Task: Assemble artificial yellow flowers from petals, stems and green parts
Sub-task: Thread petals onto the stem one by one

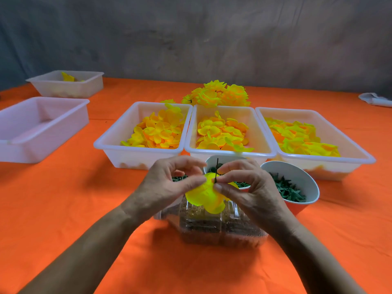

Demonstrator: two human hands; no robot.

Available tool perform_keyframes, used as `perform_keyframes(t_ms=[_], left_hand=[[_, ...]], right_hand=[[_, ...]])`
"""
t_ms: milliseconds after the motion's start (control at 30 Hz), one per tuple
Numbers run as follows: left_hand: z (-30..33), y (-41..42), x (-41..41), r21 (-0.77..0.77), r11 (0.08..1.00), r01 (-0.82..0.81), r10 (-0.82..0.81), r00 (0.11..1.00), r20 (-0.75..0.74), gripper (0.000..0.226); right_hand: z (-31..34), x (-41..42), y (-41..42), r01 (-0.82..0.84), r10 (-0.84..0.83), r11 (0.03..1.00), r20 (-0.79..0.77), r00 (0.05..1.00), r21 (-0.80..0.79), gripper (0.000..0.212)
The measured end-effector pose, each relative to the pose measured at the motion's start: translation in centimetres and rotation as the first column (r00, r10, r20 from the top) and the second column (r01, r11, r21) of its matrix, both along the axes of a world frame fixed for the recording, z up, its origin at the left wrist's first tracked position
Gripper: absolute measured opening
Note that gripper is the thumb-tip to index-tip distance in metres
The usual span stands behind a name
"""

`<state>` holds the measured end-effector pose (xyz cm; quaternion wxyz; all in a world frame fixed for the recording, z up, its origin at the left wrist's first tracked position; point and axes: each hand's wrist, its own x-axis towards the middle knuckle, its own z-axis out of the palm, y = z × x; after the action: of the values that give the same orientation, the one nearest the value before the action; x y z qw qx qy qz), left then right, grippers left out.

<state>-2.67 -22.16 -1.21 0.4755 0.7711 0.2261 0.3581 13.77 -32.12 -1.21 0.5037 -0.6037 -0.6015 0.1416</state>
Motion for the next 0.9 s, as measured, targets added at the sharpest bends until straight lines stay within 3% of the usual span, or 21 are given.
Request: perform_keyframes(t_ms=[33,100,200,367,533,667,900], left_hand=[[0.1,0.1,-0.1,-0.123,0.992,-0.023,0.027,0.999,0.031,0.019],[0.1,0.4,-0.1,-0.230,0.966,-0.122,0.133,0.991,0.033,0.023],[0.3,0.5,0.1,-0.276,0.949,-0.151,0.148,0.988,-0.032,0.030],[0.6,0.3,0.3,-0.291,0.949,-0.122,0.094,0.990,-0.107,0.016],[1.2,0.4,0.2,-0.429,0.901,-0.065,0.017,0.993,-0.114,0.037],[1.1,0.7,0.1,-0.481,0.873,-0.082,0.027,0.992,-0.120,0.012],[0.5,0.8,0.3,-0.498,0.864,-0.069,-0.036,0.979,-0.199,0.008]], right_hand=[[-0.1,0.0,0.0,0.000,0.000,1.000,-0.017,1.000,0.003,0.009],[-0.2,0.0,0.0,0.000,0.000,1.000,-0.019,1.000,0.002,0.009],[-0.2,0.2,0.1,-0.009,0.009,1.000,-0.016,1.000,-0.015,0.008],[-0.2,0.3,0.2,-0.022,0.021,0.999,-0.019,1.000,-0.037,0.007],[-0.3,0.3,0.2,-0.021,0.019,0.999,-0.046,0.999,-0.028,0.007],[-0.3,0.3,0.2,-0.035,0.032,0.998,-0.065,0.997,-0.043,0.008],[-0.2,0.4,0.2,-0.030,0.026,0.998,-0.054,0.998,-0.061,0.008]])
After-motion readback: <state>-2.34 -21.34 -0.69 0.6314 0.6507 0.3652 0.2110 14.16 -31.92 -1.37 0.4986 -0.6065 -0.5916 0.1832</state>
